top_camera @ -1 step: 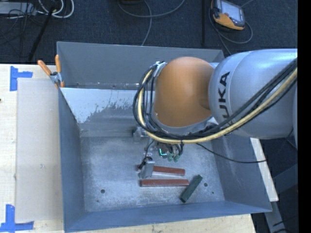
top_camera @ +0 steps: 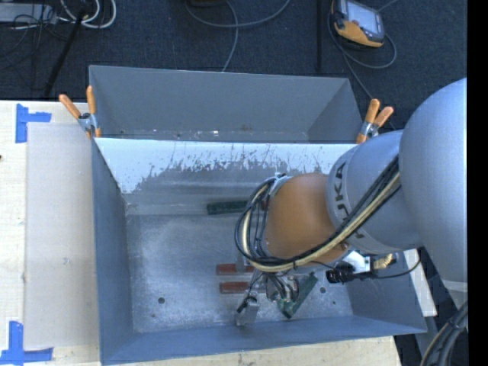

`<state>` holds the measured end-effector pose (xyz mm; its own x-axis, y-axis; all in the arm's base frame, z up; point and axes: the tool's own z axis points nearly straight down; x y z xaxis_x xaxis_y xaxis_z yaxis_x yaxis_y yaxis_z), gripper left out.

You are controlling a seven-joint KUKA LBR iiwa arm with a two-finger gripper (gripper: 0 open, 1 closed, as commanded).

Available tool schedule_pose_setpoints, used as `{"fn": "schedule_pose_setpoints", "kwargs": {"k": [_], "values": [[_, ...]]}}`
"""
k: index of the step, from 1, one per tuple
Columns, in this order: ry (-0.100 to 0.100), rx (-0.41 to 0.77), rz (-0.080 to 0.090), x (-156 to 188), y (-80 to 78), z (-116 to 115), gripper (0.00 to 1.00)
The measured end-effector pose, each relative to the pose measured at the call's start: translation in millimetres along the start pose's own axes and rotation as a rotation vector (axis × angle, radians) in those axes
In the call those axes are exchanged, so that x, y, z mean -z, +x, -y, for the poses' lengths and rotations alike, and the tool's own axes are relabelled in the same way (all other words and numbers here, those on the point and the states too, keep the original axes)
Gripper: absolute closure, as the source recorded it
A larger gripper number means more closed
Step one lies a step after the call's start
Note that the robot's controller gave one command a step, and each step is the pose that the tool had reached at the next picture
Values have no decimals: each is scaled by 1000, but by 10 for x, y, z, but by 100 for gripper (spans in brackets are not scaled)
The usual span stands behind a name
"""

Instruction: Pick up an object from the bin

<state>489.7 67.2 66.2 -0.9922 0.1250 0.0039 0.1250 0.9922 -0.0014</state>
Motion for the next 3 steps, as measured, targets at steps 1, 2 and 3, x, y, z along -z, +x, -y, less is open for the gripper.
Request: {"fn": "schedule_pose_setpoints", "kwargs": {"k": [1,2,3], "values": [[-4,0,13,66,-44,-19,100],[-4,19,11,971,-63,-108,100],[-2,17,3,933,-46,-100,0]]}}
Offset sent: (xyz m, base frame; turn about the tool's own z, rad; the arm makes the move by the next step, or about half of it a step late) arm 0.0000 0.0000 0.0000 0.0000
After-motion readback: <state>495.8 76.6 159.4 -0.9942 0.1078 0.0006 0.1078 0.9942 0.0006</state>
